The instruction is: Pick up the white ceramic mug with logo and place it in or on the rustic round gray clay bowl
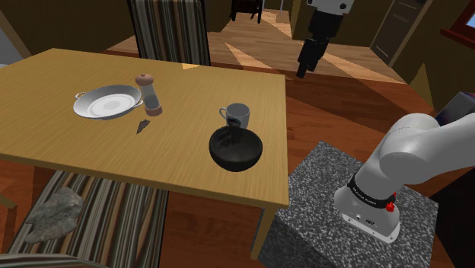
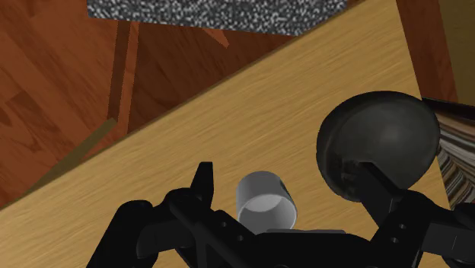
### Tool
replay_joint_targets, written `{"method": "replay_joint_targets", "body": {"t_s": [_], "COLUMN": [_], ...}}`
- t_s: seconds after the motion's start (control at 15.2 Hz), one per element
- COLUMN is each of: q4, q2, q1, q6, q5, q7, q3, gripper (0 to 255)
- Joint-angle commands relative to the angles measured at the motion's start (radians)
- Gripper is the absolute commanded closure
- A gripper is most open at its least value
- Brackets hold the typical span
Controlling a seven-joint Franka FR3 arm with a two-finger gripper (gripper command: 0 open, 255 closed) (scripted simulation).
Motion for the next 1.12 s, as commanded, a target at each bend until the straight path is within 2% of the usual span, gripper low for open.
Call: {"method": "replay_joint_targets", "body": {"t_s": [0.0, 0.53, 1.06], "q4": [0.000, 0.012, 0.108], "q2": [0.000, 0.262, 0.563], "q1": [0.000, -0.006, -0.014], "q6": [0.000, 0.225, 0.401], "q5": [0.000, -0.002, -0.027], "q7": [0.000, 0.041, 0.094], "q3": [0.000, 0.041, 0.068], "gripper": [0, 0, 0]}}
